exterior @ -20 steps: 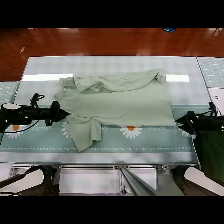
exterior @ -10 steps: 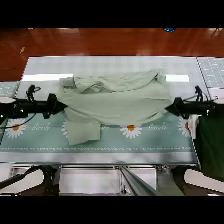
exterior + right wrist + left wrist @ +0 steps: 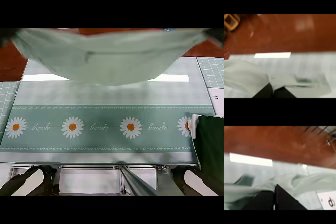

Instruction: Fold the shirts.

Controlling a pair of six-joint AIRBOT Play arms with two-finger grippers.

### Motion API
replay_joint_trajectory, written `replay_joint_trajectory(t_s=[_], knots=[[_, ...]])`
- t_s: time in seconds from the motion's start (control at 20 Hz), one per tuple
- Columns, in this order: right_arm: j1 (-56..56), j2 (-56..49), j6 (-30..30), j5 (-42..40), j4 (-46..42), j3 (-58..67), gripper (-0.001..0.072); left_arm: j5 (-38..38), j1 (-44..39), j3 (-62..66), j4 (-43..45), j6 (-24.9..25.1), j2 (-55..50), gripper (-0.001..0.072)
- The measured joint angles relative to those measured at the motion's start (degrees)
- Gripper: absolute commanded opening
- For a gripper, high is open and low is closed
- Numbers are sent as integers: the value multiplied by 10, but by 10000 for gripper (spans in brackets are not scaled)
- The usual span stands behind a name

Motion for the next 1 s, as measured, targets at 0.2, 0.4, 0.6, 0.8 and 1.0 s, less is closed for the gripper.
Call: replay_joint_trajectory(t_s=[0.2, 0.4, 0.6, 0.8, 1.0], knots=[[1, 104, 28, 10, -69, 94, 22, -15, 21, 110, 38, -13, 90, 20], [2, 208, 62, 64, -150, 121, 22, -22, 27, 143, 125, -18, 206, 20], [2, 281, 101, 123, -224, 128, 22, -29, -8, 152, 250, -50, 291, 20], [2, 311, 130, 175, -280, 118, 22, -60, -59, 132, 376, -100, 312, 20], [2, 315, 139, 188, -283, 25, 22, -78, -78, 41, 421, -125, 291, 21]])
